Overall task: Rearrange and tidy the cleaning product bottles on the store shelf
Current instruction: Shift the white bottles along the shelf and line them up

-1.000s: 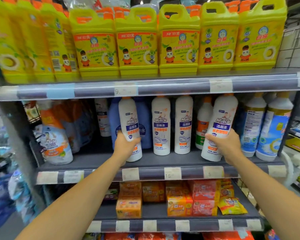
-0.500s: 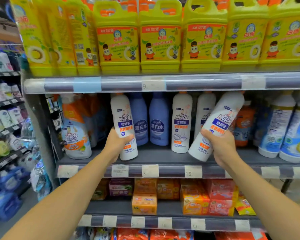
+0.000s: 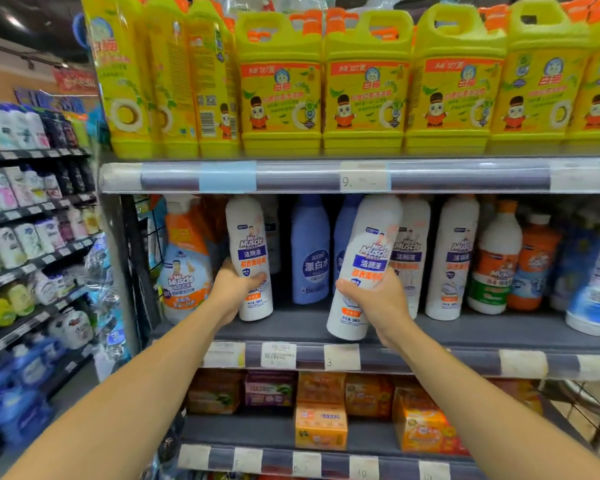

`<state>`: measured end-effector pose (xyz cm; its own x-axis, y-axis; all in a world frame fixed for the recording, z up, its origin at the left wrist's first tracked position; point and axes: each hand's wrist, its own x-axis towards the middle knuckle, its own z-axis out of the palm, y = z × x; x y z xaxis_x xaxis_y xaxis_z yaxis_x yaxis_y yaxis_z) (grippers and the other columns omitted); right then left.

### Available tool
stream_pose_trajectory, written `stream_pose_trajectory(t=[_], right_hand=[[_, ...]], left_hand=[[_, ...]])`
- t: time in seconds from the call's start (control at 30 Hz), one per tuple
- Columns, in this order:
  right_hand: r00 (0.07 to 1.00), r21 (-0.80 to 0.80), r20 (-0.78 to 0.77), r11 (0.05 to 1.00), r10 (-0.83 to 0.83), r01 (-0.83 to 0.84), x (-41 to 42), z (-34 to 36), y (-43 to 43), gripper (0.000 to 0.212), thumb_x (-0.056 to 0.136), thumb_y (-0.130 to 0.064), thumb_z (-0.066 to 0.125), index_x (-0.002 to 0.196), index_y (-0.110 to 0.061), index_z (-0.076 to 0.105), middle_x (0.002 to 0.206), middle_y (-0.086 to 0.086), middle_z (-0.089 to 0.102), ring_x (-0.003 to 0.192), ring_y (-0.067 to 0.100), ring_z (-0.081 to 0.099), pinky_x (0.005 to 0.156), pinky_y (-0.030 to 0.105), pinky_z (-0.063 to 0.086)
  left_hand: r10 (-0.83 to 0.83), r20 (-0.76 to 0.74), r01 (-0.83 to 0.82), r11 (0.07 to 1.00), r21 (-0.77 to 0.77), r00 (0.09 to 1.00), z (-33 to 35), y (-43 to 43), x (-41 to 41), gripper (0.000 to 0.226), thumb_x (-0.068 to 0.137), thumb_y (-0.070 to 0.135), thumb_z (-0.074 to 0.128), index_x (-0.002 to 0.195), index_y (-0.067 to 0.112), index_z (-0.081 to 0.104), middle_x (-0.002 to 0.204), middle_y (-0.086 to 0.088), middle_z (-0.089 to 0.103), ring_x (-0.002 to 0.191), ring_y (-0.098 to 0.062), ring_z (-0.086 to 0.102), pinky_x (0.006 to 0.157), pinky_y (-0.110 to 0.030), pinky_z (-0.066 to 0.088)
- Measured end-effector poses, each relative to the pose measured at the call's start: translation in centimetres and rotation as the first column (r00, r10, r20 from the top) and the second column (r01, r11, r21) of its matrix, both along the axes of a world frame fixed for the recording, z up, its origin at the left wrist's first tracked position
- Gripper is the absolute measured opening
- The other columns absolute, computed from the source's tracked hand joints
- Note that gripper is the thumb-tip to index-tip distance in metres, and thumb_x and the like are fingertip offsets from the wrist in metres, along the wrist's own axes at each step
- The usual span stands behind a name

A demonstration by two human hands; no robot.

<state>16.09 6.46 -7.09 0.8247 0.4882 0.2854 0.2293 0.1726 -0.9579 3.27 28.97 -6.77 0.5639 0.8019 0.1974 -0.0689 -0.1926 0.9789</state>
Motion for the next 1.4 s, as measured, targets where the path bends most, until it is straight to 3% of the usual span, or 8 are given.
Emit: stream_pose_trajectory(t=[0.13, 0.27, 0.37, 0.57, 0.7, 0.8, 1.07, 1.4], right_hand=[[0.999, -0.051, 0.038, 0.998, -0.020, 0.022, -1.2, 0.4, 1.8, 0.056, 0.064, -0.018, 0.087, 0.110, -0.021, 0.055, 0.103, -0.003, 0.070, 0.092, 0.015, 0.068, 0.082, 0.041, 0.056], [0.997, -0.081, 0.070, 0.995, -0.045, 0.050, -1.9, 0.5, 3.3, 0.053, 0.064, -0.020, 0.087, 0.100, -0.032, 0.051, 0.095, -0.012, 0.066, 0.087, 0.007, 0.065, 0.077, 0.034, 0.054], [0.995, -0.102, 0.082, 0.992, -0.065, 0.073, -2.1, 0.2, 4.1, 0.053, 0.063, -0.023, 0.087, 0.100, -0.033, 0.051, 0.094, -0.013, 0.066, 0.086, 0.008, 0.065, 0.073, 0.030, 0.053], [0.987, -0.127, 0.122, 0.985, -0.102, 0.118, -2.3, 0.0, 4.6, 0.049, 0.060, -0.024, 0.089, 0.089, -0.035, 0.052, 0.084, -0.019, 0.066, 0.076, 0.000, 0.064, 0.058, 0.016, 0.044], [0.986, -0.137, 0.129, 0.983, -0.103, 0.120, -2.4, 0.0, 5.0, 0.049, 0.060, -0.025, 0.088, 0.091, -0.035, 0.051, 0.087, -0.017, 0.065, 0.079, 0.002, 0.064, 0.058, 0.016, 0.043], [0.986, -0.145, 0.132, 0.982, -0.099, 0.118, -2.5, -0.1, 5.2, 0.053, 0.060, -0.024, 0.088, 0.099, -0.030, 0.052, 0.091, -0.014, 0.066, 0.082, 0.003, 0.063, 0.061, 0.019, 0.045], [0.985, -0.148, 0.131, 0.980, -0.112, 0.131, -2.6, 0.0, 5.2, 0.054, 0.061, -0.023, 0.088, 0.101, -0.030, 0.053, 0.092, -0.014, 0.066, 0.083, 0.004, 0.064, 0.061, 0.016, 0.045], [0.977, -0.134, 0.111, 0.971, -0.181, 0.196, -2.4, -0.1, 4.9, 0.049, 0.061, -0.022, 0.088, 0.089, -0.035, 0.049, 0.084, -0.018, 0.065, 0.077, 0.001, 0.064, 0.061, 0.017, 0.047]], left_hand=[[-0.047, -0.012, 0.047, 0.999, -0.004, 0.999, 0.3, 0.6, 0.9, 0.051, 0.080, -0.009, 0.070, 0.126, 0.004, 0.054, 0.117, -0.017, 0.065, 0.104, -0.031, 0.063, 0.094, -0.048, 0.050], [-0.093, -0.020, 0.092, 0.995, -0.048, 0.995, 0.8, 1.7, 2.0, 0.051, 0.080, -0.015, 0.066, 0.127, -0.003, 0.054, 0.124, -0.024, 0.062, 0.113, -0.036, 0.060, 0.100, -0.053, 0.046], [-0.085, -0.047, 0.082, 0.995, -0.060, 0.995, 1.0, 2.4, 2.8, 0.045, 0.079, -0.015, 0.067, 0.121, 0.000, 0.057, 0.123, -0.024, 0.064, 0.113, -0.036, 0.061, 0.095, -0.047, 0.048], [0.101, -0.079, -0.101, 0.995, 0.011, 0.992, -0.2, 3.1, 4.7, 0.059, 0.072, -0.011, 0.074, 0.122, 0.008, 0.050, 0.120, -0.016, 0.064, 0.102, -0.025, 0.061, 0.085, -0.035, 0.049], [0.331, -0.263, -0.320, 0.944, 0.087, 0.906, -2.0, 1.3, 5.8, 0.087, 0.057, 0.014, 0.089, 0.127, 0.007, 0.038, 0.129, -0.017, 0.053, 0.117, -0.034, 0.053, 0.096, -0.044, 0.049], [0.439, -0.344, -0.399, 0.899, 0.182, 0.830, -2.6, 0.2, 6.5, 0.090, 0.059, 0.020, 0.088, 0.129, 0.004, 0.034, 0.136, -0.022, 0.041, 0.126, -0.041, 0.043, 0.101, -0.044, 0.043], [0.424, -0.271, -0.372, 0.901, 0.222, 0.864, -2.5, 2.1, 8.8, 0.063, 0.073, 0.010, 0.077, 0.124, -0.002, 0.043, 0.124, -0.025, 0.055, 0.115, -0.042, 0.056, 0.093, -0.043, 0.049], [0.419, -0.150, -0.384, 0.898, 0.217, 0.896, -3.1, 4.3, 11.3, 0.058, 0.071, 0.009, 0.080, 0.118, -0.003, 0.049, 0.121, -0.026, 0.060, 0.113, -0.041, 0.059, 0.091, -0.043, 0.049]])
